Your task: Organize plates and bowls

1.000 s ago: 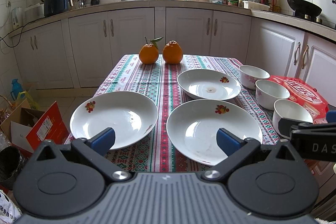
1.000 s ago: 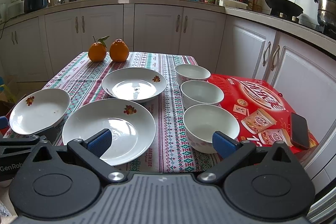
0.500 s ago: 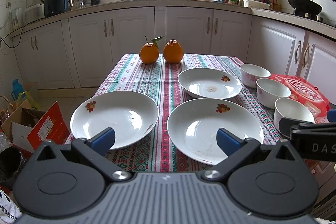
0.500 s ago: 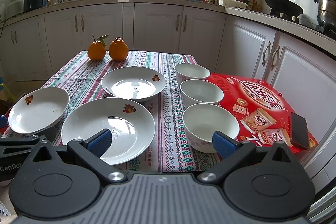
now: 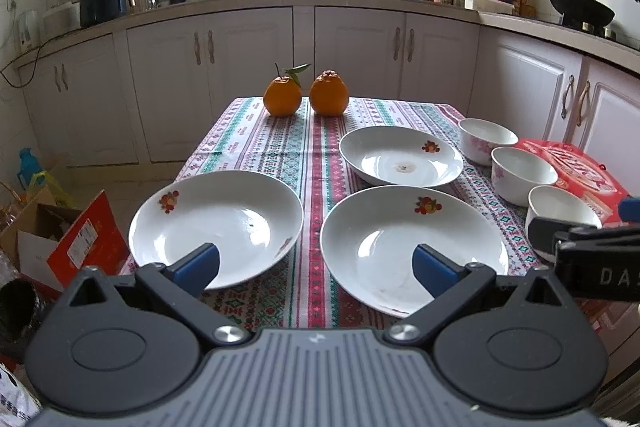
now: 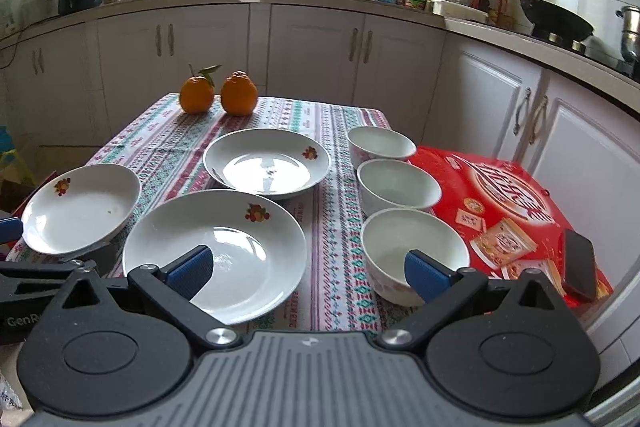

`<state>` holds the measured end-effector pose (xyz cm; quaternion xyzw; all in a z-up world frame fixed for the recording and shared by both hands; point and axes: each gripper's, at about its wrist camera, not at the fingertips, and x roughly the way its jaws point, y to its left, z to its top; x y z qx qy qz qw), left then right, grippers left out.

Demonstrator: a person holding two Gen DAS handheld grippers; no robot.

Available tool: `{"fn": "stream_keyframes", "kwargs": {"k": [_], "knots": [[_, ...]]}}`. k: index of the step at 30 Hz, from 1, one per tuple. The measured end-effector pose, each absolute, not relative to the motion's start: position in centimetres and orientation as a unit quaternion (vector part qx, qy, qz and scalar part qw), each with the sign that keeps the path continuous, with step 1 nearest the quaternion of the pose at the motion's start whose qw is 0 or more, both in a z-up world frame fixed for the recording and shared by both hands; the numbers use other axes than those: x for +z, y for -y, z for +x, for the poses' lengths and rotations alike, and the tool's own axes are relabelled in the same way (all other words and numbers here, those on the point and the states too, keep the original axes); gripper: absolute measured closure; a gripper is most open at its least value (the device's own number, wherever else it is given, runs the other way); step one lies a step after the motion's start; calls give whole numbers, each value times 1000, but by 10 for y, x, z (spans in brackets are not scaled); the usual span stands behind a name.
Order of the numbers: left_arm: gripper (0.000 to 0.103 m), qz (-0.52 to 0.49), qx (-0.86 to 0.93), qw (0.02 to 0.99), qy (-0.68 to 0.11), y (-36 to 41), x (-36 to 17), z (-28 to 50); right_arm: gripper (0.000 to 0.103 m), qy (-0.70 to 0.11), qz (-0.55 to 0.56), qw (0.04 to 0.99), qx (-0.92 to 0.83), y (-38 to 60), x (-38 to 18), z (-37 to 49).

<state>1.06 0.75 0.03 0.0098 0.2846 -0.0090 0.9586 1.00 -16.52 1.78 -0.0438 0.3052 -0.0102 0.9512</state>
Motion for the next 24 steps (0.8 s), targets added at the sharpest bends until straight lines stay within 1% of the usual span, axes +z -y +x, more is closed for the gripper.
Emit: {"fn": "stream_keyframes", "kwargs": {"k": [7, 13, 18, 24], "knots": [[1, 5, -24, 961, -277, -17, 3, 21, 0, -303, -47, 952, 21, 166, 25, 32], [1, 20, -36, 964, -262, -29, 6, 31, 0, -277, -87, 955, 54, 158, 38, 55], [1, 41, -28, 965, -259, -48, 4, 39, 0, -275, -76, 950, 125, 149, 49, 80], [1, 14, -65, 958, -279, -82, -5, 38, 0, -290, -74, 928, 219, 118, 45, 113]]}}
